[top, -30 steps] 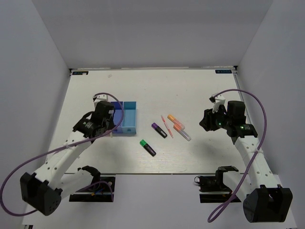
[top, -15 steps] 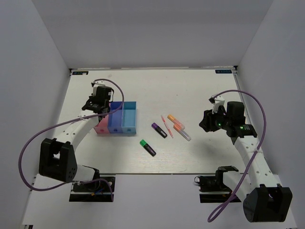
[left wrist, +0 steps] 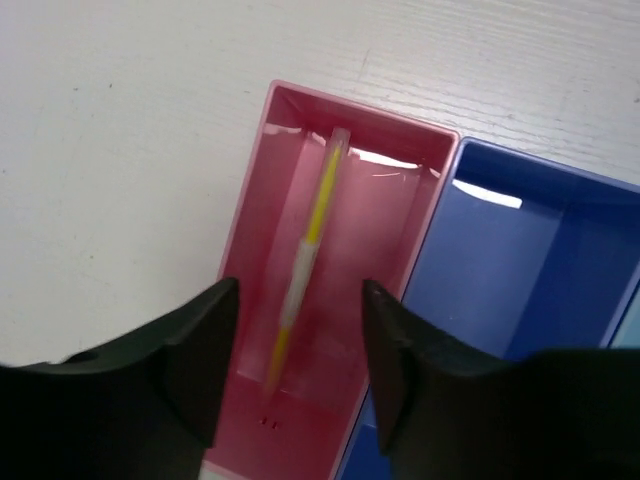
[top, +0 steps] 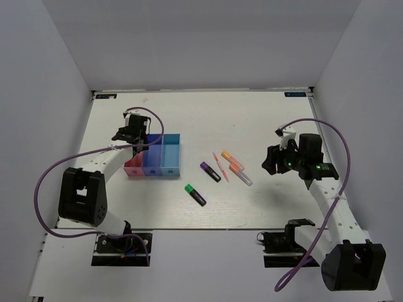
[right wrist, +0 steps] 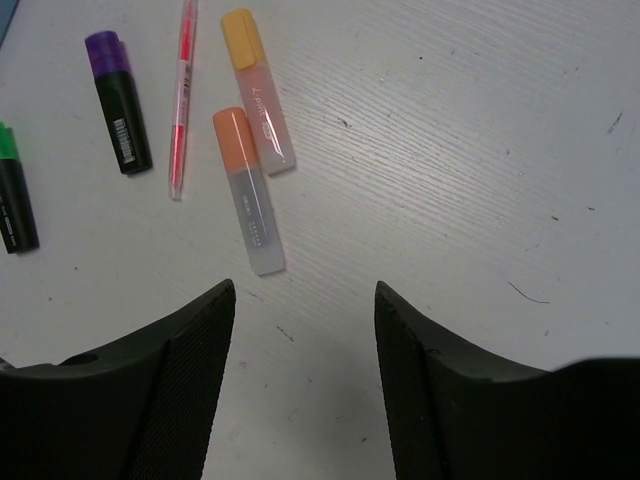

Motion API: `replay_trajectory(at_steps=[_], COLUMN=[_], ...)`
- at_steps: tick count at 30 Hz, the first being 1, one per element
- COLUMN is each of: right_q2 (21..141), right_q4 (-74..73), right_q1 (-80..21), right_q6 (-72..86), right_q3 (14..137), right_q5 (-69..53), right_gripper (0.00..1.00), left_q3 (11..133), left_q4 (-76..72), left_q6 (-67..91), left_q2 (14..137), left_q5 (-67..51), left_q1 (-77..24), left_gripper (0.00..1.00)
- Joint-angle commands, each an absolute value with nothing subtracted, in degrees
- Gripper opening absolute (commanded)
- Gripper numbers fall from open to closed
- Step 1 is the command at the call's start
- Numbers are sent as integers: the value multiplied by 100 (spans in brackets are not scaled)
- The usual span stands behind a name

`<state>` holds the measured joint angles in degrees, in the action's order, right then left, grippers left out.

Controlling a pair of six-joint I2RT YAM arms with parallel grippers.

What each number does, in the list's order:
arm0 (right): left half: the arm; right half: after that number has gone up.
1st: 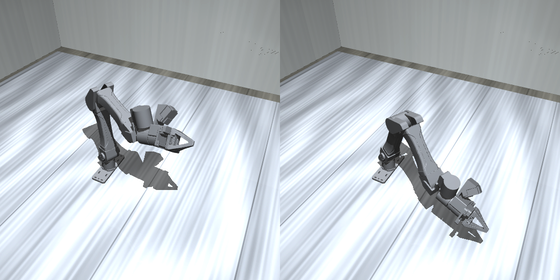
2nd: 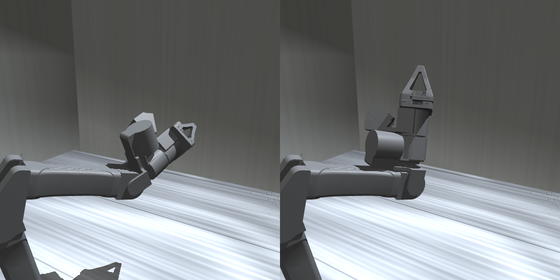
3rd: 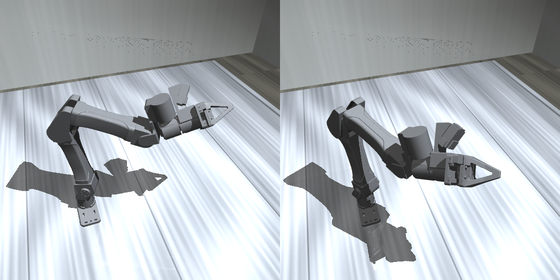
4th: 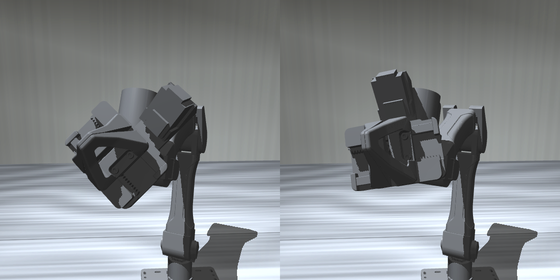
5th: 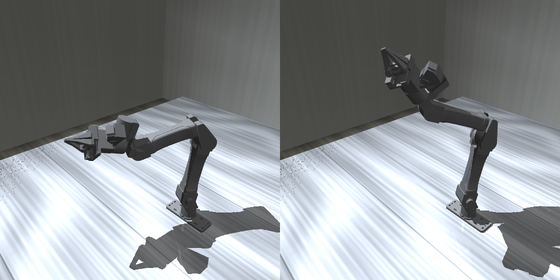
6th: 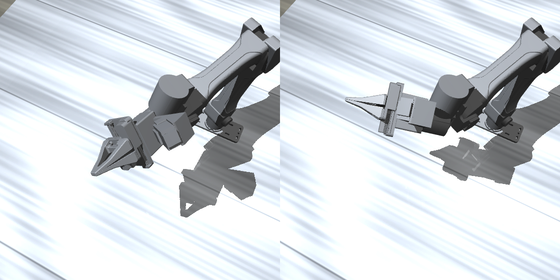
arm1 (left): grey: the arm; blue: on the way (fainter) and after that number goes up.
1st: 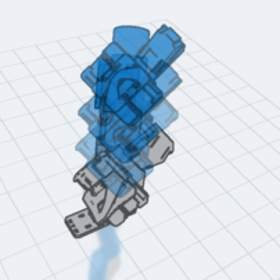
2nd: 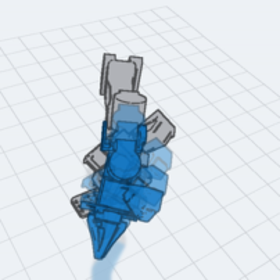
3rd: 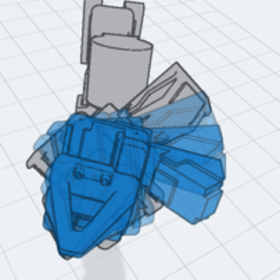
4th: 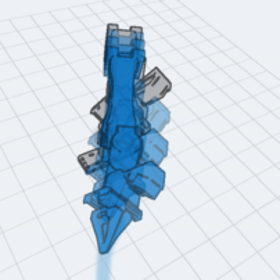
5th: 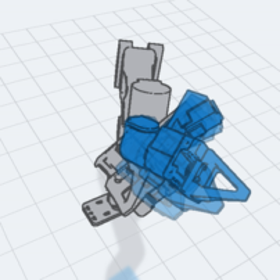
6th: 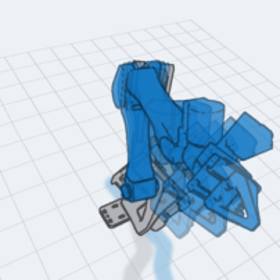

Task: Sort the stationery into containers
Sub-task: Place the pen in the storage box, then pick up the pen from the center of the board.

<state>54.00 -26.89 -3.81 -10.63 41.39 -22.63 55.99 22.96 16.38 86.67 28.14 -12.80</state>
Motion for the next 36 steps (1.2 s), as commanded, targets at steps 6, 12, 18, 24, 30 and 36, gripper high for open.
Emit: replay_trajectory(at_steps=[6,12,18,24,30,36], right_q2=[5475,5712,6090,5985,5941,5827], right_q4=[-2558,-2540,-2716,-2540,-2558,-2531], right_q1=[-369,-413,-404,-396,-387,-387], right_q6=[-1178,-1283,-1450,-1266,-1239,-1231], right_q3=[4104,4122,4324,4210,4210,4201], right_q5=[-2303,-2206,-1847,-1477,-1424,-1424], right_gripper=[58,0,57,6,9,10], left_q3=[5687,5878,7126,8846,9896,10239], left_q4=[2478,2504,3129,3892,4631,4992], left_q6=[1758,1783,3013,3744,4297,4456], left_q2=[7641,7118,8933,10605,11715,12155], left_q5=[2654,1615,36,307,703,826], left_q1=[-1449,-2715,-3734,-4586,-4772,-4869], left_gripper=[55,0,67,32,41,46])
